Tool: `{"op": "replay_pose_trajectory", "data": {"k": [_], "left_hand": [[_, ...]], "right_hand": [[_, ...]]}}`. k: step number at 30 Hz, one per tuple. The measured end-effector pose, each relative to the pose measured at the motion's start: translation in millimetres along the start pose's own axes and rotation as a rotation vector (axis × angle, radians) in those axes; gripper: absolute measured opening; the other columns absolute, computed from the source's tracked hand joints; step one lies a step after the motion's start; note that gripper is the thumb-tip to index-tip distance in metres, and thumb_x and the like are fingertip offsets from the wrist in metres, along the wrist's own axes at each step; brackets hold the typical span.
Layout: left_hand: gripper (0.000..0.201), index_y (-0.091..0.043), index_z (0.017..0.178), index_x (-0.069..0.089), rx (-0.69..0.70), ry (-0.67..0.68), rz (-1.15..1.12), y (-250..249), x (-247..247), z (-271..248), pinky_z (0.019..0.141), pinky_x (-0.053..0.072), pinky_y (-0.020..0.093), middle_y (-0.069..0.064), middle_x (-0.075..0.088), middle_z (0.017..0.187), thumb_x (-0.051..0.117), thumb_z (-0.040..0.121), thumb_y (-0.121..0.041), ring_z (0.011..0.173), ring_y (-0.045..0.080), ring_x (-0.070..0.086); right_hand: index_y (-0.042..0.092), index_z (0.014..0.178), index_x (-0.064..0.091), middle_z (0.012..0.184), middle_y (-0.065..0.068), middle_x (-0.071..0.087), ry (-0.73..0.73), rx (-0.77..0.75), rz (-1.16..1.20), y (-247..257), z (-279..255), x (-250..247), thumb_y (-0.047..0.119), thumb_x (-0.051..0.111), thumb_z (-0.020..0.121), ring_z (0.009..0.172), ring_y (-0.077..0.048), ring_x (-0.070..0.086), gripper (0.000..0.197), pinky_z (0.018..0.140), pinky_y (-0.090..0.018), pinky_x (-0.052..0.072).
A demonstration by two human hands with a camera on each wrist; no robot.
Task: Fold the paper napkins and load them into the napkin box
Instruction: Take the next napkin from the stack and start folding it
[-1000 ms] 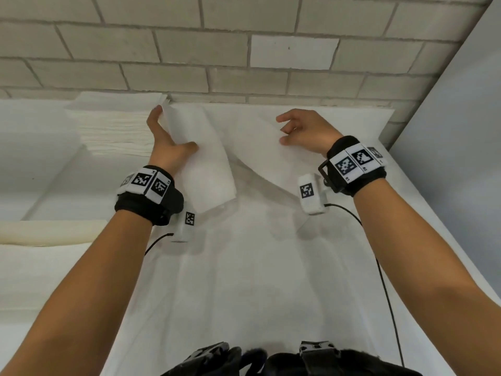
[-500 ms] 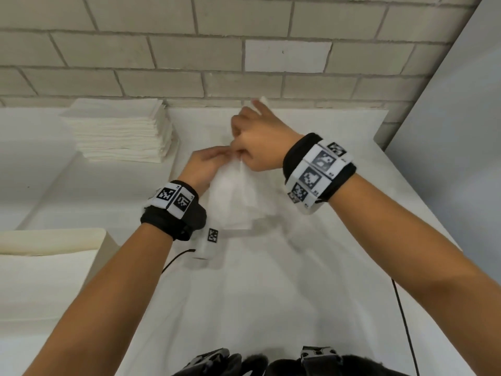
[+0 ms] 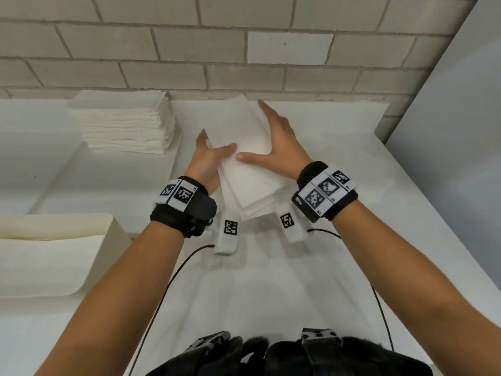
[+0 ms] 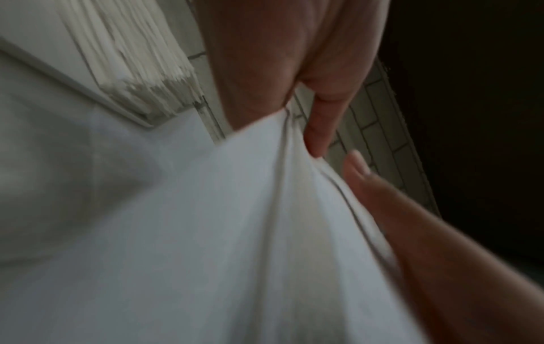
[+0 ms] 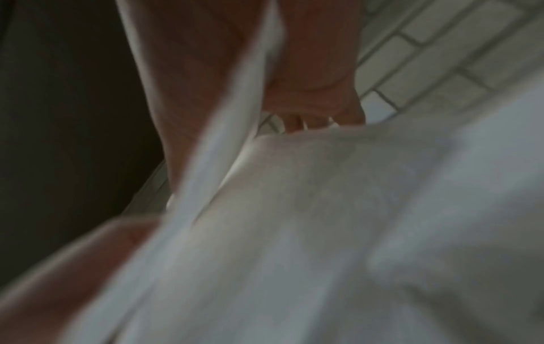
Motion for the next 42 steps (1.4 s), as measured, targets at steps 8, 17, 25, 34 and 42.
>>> {"op": "replay_pose_trajectory", "data": {"k": [8,17,25,34,42], "left_hand": [[0.073,-0.012,0.138,0.040,0.093,-0.168,-0.059,-11.1,-46.3,-21.5,0.088,0.053,0.044,0.012,0.055,0.131,0.071,0.073,0.000,0.113,0.027,0.060],[0.044,-0.012,0.106,0.065,-0.168,-0.055,0.672,32.7,-64.1,-44.4,0.093,0.050,0.041,0.010,0.067,0.108,0.082,0.066,-0.003,0.102,0.027,0.063],[0.024,-0.016,0.081,0.065,-0.160,0.020,0.628,54.1,-68.2,-52.1,0.075,0.042,0.026,0.001,0.061,0.081,0.079,0.068,-0.002,0.083,0.020,0.056],[0.031,-0.018,0.089,0.064,-0.156,-0.013,0.526,53.8,-66.0,-40.1,0.084,0.051,0.036,0.005,0.064,0.092,0.073,0.071,0.006,0.092,0.025,0.061],[0.027,-0.018,0.085,0.064,-0.066,0.014,0.590,38.7,-58.9,-35.5,0.050,0.040,0.007,-0.004,0.059,0.078,0.073,0.073,0.003,0.066,0.004,0.057]], "right_hand": [[0.010,0.113,0.064,0.109,-0.008,0.067,0.289,0.257,0.144,-49.4,-37.6,11.8,0.010,0.072,0.079,0.100,-0.024,0.064,0.035,0.088,-0.039,0.053],[0.012,0.101,0.065,0.095,0.002,0.059,0.090,0.212,-0.039,-61.9,-44.3,-11.8,0.010,0.073,0.077,0.090,-0.013,0.052,0.025,0.073,-0.020,0.037],[0.017,0.092,0.058,0.089,0.002,0.060,0.057,0.469,0.450,-123.7,-75.7,28.5,-0.008,0.068,0.076,0.089,-0.017,0.057,0.032,0.080,-0.023,0.046],[0.015,0.102,0.057,0.101,-0.005,0.059,-0.074,0.448,0.565,-125.1,-64.8,29.4,-0.007,0.068,0.075,0.096,-0.023,0.057,0.037,0.083,-0.031,0.050],[0.027,0.091,0.062,0.101,-0.003,0.056,-0.049,0.414,0.645,-131.0,-68.5,34.8,-0.011,0.067,0.073,0.095,-0.023,0.056,0.043,0.092,-0.040,0.047]]}}
Point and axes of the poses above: each hand's wrist, its own z-axis towards the middle knuckle, its own x-axis out of the palm, y = z × x, the point moved 10 cm from there along z, towards the middle knuckle
